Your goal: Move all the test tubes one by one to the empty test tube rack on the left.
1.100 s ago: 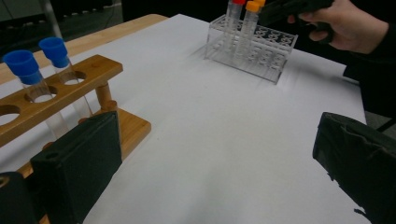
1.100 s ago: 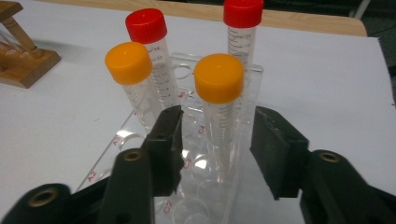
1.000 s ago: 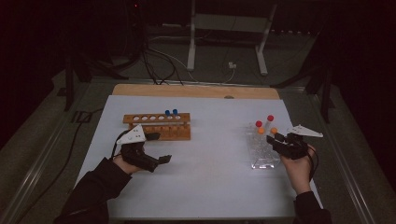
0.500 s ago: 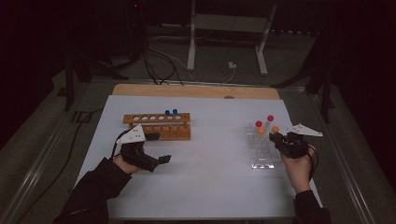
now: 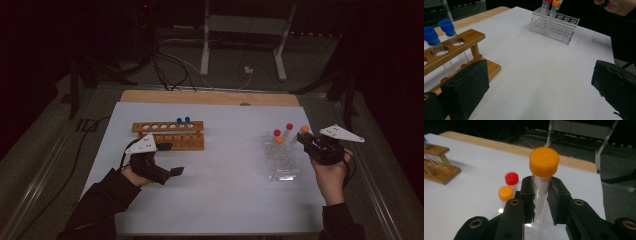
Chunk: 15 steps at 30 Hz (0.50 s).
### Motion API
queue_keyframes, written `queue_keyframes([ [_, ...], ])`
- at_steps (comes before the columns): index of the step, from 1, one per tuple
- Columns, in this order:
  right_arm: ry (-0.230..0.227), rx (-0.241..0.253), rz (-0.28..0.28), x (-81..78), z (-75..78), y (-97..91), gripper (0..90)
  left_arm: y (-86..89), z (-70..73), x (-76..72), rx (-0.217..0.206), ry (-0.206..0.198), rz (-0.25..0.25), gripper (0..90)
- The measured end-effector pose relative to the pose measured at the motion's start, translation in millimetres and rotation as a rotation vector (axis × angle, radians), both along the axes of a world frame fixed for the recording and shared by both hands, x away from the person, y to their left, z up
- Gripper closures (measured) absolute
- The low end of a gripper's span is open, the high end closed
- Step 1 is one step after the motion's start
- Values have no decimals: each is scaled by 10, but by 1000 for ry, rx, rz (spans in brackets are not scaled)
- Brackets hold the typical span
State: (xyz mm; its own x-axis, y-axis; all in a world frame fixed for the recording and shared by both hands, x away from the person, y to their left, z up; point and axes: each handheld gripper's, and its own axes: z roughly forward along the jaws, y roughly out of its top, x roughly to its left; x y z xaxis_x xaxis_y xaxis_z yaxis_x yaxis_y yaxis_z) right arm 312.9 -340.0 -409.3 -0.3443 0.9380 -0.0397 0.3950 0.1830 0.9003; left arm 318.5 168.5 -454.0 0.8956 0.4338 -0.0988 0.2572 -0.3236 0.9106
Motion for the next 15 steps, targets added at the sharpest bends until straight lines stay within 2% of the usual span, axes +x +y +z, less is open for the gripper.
queue_keyframes([
  [4,-29,-12,17,-59,169,55,746,-16,19,-4,0,2,-8,22],
  [8,-50,-4,57,-106,297,150,745,-38,30,-11,-3,4,-23,22],
  [15,-54,6,157,-164,351,413,745,-102,70,-27,-3,2,-40,22],
])
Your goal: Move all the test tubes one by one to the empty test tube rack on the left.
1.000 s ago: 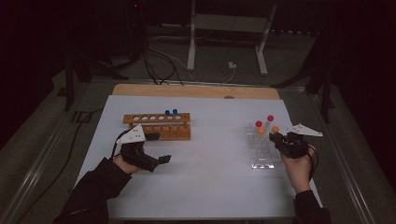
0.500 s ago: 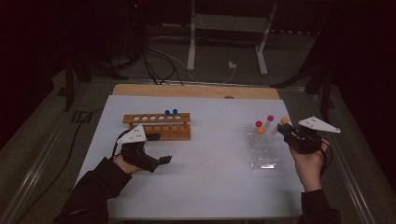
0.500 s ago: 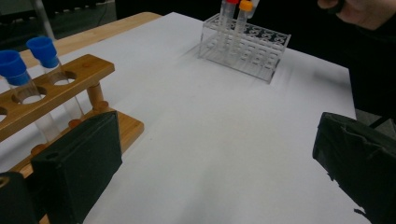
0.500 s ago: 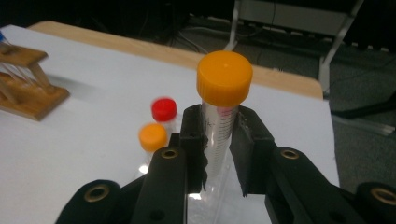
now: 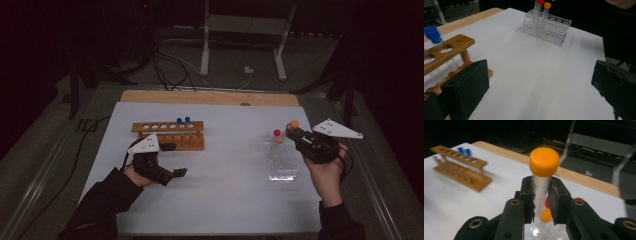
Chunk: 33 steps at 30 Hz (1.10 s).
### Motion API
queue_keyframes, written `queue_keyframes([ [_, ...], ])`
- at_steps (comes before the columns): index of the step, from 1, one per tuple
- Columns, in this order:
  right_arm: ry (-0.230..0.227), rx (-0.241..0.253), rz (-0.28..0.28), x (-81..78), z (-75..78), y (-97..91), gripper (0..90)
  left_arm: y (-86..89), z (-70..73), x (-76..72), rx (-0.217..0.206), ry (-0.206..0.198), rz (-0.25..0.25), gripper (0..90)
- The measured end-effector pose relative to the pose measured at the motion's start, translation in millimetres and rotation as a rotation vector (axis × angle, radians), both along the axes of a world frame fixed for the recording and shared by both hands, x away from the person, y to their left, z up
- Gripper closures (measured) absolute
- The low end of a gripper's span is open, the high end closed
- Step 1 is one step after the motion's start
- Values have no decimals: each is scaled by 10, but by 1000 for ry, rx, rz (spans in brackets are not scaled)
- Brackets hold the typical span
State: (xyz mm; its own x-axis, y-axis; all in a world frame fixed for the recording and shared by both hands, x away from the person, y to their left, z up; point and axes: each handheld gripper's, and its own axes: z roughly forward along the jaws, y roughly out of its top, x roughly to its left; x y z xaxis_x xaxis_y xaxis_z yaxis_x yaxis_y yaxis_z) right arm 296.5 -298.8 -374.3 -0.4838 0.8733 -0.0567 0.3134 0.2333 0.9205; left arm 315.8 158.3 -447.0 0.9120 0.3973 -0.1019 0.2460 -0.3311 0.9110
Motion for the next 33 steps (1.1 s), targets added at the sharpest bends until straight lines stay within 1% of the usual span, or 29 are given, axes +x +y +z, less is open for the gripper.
queue_keyframes([
  [4,23,-10,67,-8,-71,209,745,-46,28,-5,-9,2,-15,23],
  [5,32,-16,86,-10,-101,269,745,-61,34,-8,-4,-5,-13,23],
  [7,48,-24,122,-14,-170,394,745,-90,41,-9,-8,0,-26,24],
  [8,58,-26,142,-15,-207,457,745,-109,43,-11,-4,-5,-24,24],
  [12,99,-45,211,-26,-356,688,745,-168,52,-12,-6,-4,-44,26],
  [16,131,-64,273,-53,-477,881,746,-224,66,-8,-3,-5,-55,27],
  [20,157,-73,329,-93,-560,1047,745,-276,89,4,-15,-2,-73,37],
  [21,161,-78,340,-104,-580,1089,745,-295,98,2,-17,-3,-71,38],
  [25,181,-90,388,-140,-646,1234,745,-378,128,-4,-24,-12,-95,56],
  [29,195,-85,420,-164,-684,1330,745,-467,149,-7,-26,-20,-110,81],
  [33,204,-85,441,-184,-694,1396,745,-552,162,-8,-33,-31,-135,161],
])
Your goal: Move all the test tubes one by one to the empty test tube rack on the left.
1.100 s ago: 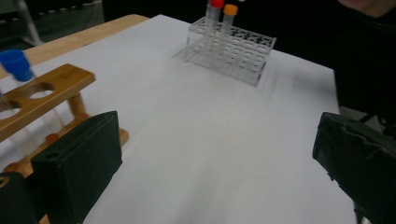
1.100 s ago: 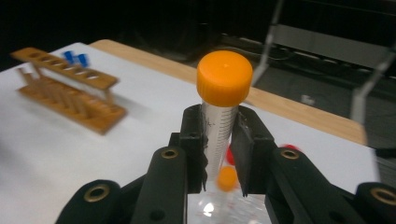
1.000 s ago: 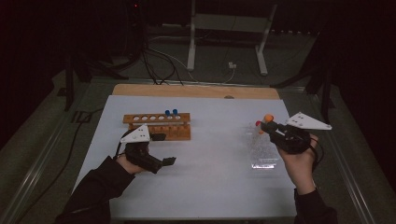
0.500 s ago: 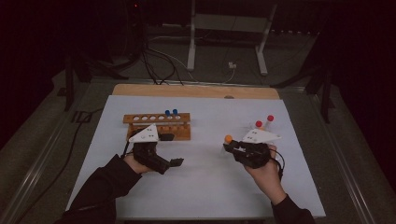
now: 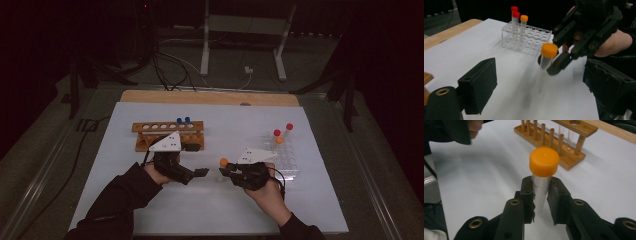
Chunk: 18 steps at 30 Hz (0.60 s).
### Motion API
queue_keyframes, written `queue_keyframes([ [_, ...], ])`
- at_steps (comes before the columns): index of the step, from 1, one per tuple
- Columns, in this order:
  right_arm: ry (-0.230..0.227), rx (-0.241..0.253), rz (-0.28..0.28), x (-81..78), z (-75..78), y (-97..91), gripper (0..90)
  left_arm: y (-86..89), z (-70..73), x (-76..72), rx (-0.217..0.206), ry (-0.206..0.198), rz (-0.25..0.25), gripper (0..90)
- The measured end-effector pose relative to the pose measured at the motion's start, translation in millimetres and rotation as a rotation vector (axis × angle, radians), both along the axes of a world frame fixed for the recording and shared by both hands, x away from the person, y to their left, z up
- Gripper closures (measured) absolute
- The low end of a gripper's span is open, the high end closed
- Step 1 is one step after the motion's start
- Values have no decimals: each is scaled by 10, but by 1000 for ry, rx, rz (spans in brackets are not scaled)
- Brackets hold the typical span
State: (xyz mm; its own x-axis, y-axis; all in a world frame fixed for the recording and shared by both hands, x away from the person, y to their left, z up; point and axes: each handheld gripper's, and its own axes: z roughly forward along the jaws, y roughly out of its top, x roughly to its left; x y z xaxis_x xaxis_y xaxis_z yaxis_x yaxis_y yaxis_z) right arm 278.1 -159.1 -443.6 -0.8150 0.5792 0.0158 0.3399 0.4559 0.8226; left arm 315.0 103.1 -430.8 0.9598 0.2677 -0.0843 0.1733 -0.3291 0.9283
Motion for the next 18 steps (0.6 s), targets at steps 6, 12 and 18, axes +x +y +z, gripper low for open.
queue_keyframes([
  [6,4,3,19,-20,6,61,745,-146,-16,8,4,-8,-19,281],
  [12,10,9,27,-22,1,87,745,-246,-41,22,3,-18,-34,424],
  [18,12,9,31,-23,2,90,745,-302,-71,30,-1,-19,-54,600],
])
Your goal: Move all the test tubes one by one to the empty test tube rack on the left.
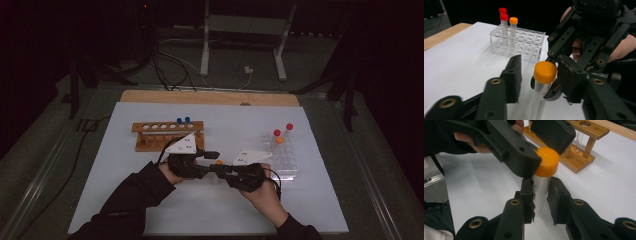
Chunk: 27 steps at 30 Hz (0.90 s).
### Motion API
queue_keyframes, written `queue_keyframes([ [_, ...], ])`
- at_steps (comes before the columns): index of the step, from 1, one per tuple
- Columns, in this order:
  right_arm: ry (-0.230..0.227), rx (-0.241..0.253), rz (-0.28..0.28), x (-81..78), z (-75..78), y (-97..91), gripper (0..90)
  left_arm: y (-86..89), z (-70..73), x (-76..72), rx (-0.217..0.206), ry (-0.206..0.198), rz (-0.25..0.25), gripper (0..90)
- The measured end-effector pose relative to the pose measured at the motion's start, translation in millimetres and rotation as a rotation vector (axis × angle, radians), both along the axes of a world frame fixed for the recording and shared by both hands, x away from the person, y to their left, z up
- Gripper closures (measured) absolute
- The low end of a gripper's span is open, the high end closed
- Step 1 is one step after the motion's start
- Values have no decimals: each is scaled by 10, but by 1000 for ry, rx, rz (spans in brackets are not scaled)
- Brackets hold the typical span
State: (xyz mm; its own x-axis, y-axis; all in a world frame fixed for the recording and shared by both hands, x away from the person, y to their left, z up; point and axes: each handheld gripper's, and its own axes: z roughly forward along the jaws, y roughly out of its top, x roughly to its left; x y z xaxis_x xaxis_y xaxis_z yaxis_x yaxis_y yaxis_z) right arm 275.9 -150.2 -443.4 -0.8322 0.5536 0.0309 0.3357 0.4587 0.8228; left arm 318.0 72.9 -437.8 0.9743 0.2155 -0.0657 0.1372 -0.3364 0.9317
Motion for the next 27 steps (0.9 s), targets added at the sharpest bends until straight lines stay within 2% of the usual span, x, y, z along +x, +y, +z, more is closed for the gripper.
queue_keyframes([
  [2,-1,0,0,-2,1,0,745,-11,-13,4,4,-1,-4,607],
  [6,1,-1,-1,8,-11,-7,745,-29,-30,-1,4,0,-25,698],
  [13,3,11,-7,14,-10,-19,742,-35,1,2,14,-29,-20,717],
  [16,-7,25,-9,6,5,-30,725,-24,39,8,2,-32,-21,719],
  [18,-18,43,-11,-8,23,-41,627,-7,71,14,1,-45,-11,720],
  [20,-26,47,-12,-13,32,-46,613,23,102,35,-6,-46,-3,720],
  [27,-42,94,-48,-19,91,-128,481,148,223,94,5,-63,27,720],
])
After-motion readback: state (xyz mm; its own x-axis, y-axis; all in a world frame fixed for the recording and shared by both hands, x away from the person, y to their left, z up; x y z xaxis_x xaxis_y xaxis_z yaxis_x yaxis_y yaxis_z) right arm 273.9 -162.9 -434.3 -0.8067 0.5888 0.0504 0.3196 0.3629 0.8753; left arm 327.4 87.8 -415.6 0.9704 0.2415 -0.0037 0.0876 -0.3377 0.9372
